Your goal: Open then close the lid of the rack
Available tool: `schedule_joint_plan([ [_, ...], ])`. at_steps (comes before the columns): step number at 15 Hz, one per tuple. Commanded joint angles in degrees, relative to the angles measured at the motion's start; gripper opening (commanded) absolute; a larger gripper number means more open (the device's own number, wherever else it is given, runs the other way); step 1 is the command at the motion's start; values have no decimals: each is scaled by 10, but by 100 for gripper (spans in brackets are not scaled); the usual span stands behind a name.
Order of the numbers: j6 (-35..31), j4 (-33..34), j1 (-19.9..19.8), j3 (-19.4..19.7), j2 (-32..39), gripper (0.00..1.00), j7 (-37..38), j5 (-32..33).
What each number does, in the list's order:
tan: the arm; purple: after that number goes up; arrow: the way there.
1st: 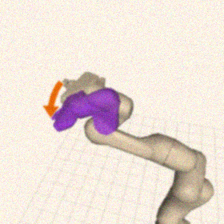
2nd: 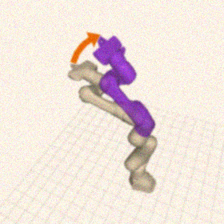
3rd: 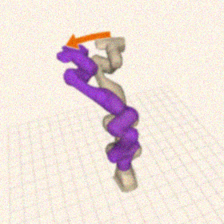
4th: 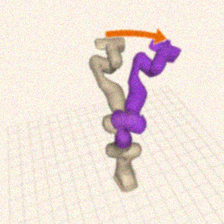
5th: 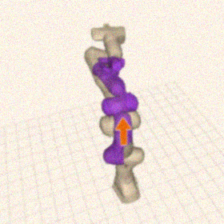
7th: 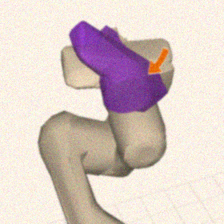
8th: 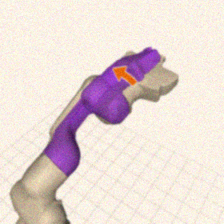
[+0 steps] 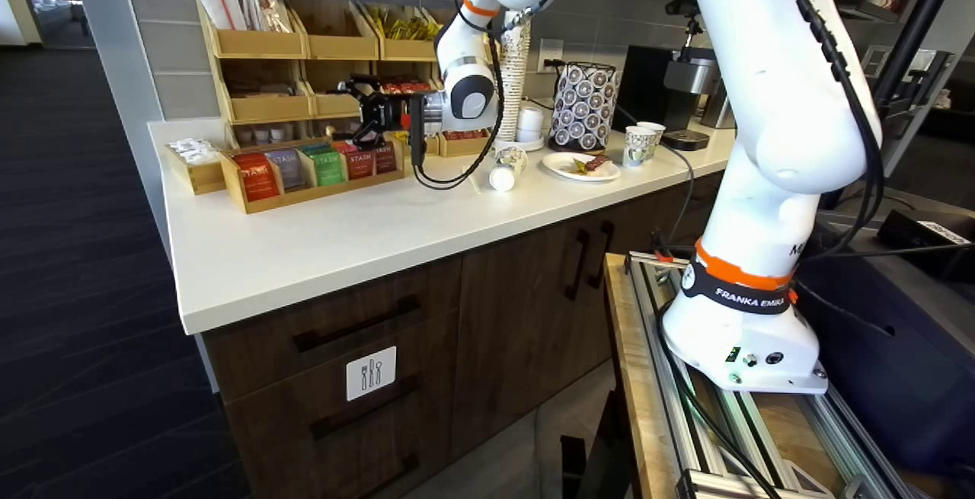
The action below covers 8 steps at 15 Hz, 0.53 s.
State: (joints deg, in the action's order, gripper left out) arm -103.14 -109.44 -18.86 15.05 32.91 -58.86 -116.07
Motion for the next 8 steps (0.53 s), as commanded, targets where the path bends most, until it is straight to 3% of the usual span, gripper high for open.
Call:
schedule_joint_plan([
  [1, 21, -12, 0, -1, -12, 100, -15, -23],
  [8, 27, 0, 1, 3, -7, 100, -34, -38],
])
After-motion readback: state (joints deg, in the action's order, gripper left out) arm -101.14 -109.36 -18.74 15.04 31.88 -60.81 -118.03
